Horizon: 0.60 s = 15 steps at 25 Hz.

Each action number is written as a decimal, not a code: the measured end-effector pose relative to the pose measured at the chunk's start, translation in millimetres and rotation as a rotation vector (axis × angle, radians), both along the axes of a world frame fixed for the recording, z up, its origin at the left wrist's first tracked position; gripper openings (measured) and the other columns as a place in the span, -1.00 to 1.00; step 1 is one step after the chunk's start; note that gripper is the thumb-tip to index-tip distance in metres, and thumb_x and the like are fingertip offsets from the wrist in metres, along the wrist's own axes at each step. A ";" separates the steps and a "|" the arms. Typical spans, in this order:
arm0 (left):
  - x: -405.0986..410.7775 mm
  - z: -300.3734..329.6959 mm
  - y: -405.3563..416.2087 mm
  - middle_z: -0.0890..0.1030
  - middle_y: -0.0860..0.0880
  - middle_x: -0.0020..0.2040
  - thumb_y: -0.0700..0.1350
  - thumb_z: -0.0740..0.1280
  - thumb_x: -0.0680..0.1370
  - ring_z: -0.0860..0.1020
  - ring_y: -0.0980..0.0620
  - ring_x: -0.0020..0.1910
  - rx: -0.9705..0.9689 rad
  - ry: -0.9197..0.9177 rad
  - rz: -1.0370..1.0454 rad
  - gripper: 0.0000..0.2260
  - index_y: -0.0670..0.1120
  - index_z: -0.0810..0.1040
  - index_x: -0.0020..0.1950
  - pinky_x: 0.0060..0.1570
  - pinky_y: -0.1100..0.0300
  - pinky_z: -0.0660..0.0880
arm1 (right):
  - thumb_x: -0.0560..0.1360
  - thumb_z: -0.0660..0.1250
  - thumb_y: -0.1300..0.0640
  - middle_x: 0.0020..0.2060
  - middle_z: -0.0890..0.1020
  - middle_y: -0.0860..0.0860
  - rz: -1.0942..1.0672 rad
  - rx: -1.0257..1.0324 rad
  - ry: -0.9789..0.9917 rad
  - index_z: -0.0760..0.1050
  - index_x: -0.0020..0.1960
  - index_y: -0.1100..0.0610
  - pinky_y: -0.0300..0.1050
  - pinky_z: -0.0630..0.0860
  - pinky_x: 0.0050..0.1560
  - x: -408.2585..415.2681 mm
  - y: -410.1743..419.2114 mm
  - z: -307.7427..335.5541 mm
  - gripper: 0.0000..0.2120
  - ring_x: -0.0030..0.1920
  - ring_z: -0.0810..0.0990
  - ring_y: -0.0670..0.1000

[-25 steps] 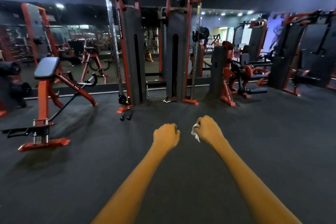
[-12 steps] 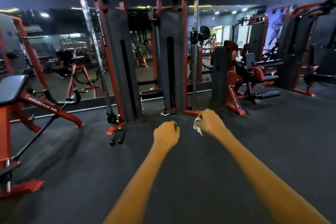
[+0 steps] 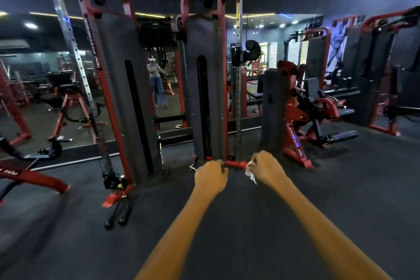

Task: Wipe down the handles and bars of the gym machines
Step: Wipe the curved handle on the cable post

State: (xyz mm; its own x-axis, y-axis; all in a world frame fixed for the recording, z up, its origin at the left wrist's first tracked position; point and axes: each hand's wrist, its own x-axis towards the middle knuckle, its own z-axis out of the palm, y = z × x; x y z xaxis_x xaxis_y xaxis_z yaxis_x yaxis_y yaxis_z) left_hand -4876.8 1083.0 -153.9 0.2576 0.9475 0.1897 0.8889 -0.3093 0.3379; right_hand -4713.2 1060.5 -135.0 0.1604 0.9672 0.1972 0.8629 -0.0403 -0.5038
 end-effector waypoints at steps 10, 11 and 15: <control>95.6 14.0 342.7 0.59 -0.07 0.15 -0.01 0.16 0.63 0.56 -0.09 0.11 0.026 -0.006 0.039 -0.72 -0.06 0.52 0.24 0.04 0.06 0.47 | 0.50 0.23 0.26 -0.25 0.53 0.00 0.034 -0.035 -0.018 0.58 -0.11 0.20 -0.25 0.35 -0.28 94.3 345.3 13.9 -0.85 -0.31 0.52 -0.05; 101.4 11.3 370.0 0.59 -0.06 0.16 0.00 0.16 0.63 0.56 -0.09 0.12 0.018 -0.009 0.049 -0.72 -0.06 0.52 0.25 0.05 0.06 0.47 | 0.50 0.24 0.26 -0.29 0.50 -0.04 0.037 -0.038 -0.007 0.58 -0.10 0.19 -0.26 0.35 -0.30 98.6 374.8 13.3 -0.86 -0.35 0.50 -0.09; 123.8 -5.3 513.0 0.59 -0.05 0.15 -0.02 0.16 0.63 0.56 -0.06 0.10 0.003 -0.030 0.038 -0.74 -0.05 0.53 0.22 0.08 0.06 0.49 | 0.49 0.24 0.25 -0.30 0.56 -0.01 0.046 -0.018 0.007 0.56 -0.16 0.16 -0.24 0.37 -0.25 125.8 525.5 9.1 -0.86 -0.33 0.49 -0.09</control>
State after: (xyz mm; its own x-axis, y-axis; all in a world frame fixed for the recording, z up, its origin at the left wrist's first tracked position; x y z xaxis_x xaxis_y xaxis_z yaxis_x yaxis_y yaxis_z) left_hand -4753.0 1596.0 -159.2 0.2153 0.9559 0.1999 0.8894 -0.2764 0.3640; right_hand -4587.4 1586.0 -126.0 0.1167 0.9769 0.1791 0.8604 -0.0094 -0.5096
